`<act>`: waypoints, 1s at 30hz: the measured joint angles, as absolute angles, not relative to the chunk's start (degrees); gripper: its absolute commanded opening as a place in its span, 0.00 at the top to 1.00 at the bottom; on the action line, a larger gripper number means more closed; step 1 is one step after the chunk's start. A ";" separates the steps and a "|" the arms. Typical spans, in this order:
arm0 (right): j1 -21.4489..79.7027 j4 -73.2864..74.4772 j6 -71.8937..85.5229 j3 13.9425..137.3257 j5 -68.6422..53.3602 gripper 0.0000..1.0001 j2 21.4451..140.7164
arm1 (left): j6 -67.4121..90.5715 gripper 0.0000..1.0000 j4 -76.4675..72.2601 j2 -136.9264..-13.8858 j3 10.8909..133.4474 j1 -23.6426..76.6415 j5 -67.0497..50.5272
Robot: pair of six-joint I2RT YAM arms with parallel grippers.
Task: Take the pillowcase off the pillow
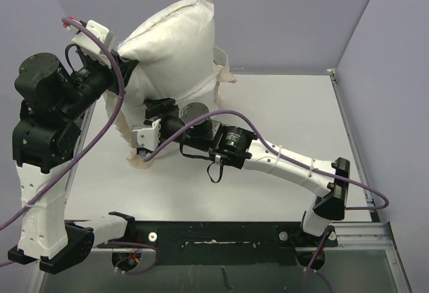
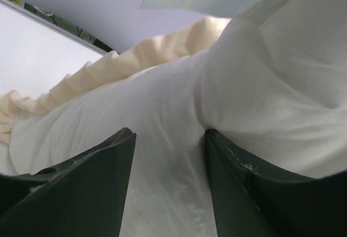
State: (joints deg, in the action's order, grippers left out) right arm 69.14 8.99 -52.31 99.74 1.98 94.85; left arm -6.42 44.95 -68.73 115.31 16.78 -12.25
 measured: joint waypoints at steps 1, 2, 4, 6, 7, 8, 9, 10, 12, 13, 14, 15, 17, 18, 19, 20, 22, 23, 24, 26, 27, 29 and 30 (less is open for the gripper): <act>68.90 9.02 -52.21 100.07 1.96 0.55 95.77 | -6.42 1.00 45.17 -68.73 115.31 16.78 -12.23; 68.71 9.02 -52.16 100.12 1.96 0.58 96.38 | -6.44 1.00 45.34 -68.71 115.31 16.78 -12.21; 68.71 8.99 -51.86 100.01 2.00 0.61 97.45 | -6.59 1.00 45.78 -68.73 115.31 16.73 -12.10; 69.19 8.69 -51.27 98.91 2.07 0.64 97.67 | -6.68 1.00 46.35 -68.66 115.31 16.73 -12.08; 69.52 8.32 -50.74 98.13 2.24 0.65 97.65 | -6.68 1.00 46.46 -68.62 115.31 16.73 -12.10; 69.82 7.84 -50.24 97.23 2.50 0.66 97.65 | -6.70 1.00 46.52 -68.58 115.31 16.73 -12.14; 69.97 7.46 -49.67 96.25 2.72 0.67 97.65 | -6.70 1.00 46.54 -68.53 115.31 16.73 -12.21; 70.24 6.98 -48.99 94.98 3.05 0.68 97.65 | -6.70 1.00 46.59 -68.47 115.31 16.73 -12.27; 70.28 5.98 -47.86 92.55 3.60 0.70 97.65 | -6.68 1.00 46.96 -68.47 115.52 16.73 -12.49; 70.30 5.43 -47.27 91.11 3.88 0.71 97.65 | -6.68 1.00 47.11 -68.47 115.59 16.75 -12.62; 70.32 4.60 -46.72 89.56 4.12 0.72 97.65 | -6.68 1.00 47.64 -68.49 115.94 16.78 -12.71; 70.32 3.90 -46.13 88.12 4.25 0.73 97.65 | -6.68 1.00 48.18 -68.51 116.36 16.78 -12.80; 70.28 2.98 -45.01 86.06 4.51 0.77 97.95 | -6.68 1.00 49.36 -68.55 117.27 16.80 -12.93; 70.15 2.70 -44.38 85.67 4.58 0.81 98.28 | -6.68 1.00 50.13 -68.60 117.86 16.80 -12.93; 69.93 2.50 -43.53 85.58 4.56 0.84 98.80 | -6.68 1.00 50.85 -68.71 118.48 16.78 -12.93; 69.63 2.13 -42.63 85.58 4.56 0.86 99.31 | -6.68 1.00 51.66 -68.93 119.26 16.78 -12.91; 69.12 1.50 -40.73 85.58 4.40 0.91 100.18 | -6.63 1.00 53.01 -69.49 120.88 16.78 -12.91; 68.84 1.23 -39.53 85.58 4.10 0.92 100.73 | -6.63 1.00 53.80 -69.89 121.86 16.78 -12.91; 68.55 0.93 -38.50 85.54 3.81 0.93 101.14 | -6.63 1.00 54.65 -70.35 122.98 16.78 -12.88; 68.23 0.45 -36.67 85.14 3.11 0.93 101.75 | -6.61 1.00 55.99 -71.26 124.97 16.78 -12.86; 68.12 0.16 -35.59 84.82 2.72 0.93 102.04 | -6.61 1.00 56.69 -71.83 126.17 16.78 -12.82; 67.77 -0.19 -33.47 83.77 1.98 0.93 102.67 | -6.59 1.00 58.30 -72.97 129.19 16.78 -12.69; 67.64 -0.67 -32.29 83.05 1.54 0.93 103.09 | -6.59 1.00 58.74 -73.60 130.19 16.78 -12.64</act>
State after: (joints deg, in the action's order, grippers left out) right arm 67.64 -0.67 -32.29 83.05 1.54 103.09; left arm -6.59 58.74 -73.60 130.19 16.78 -12.64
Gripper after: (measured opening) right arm 0.076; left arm 0.117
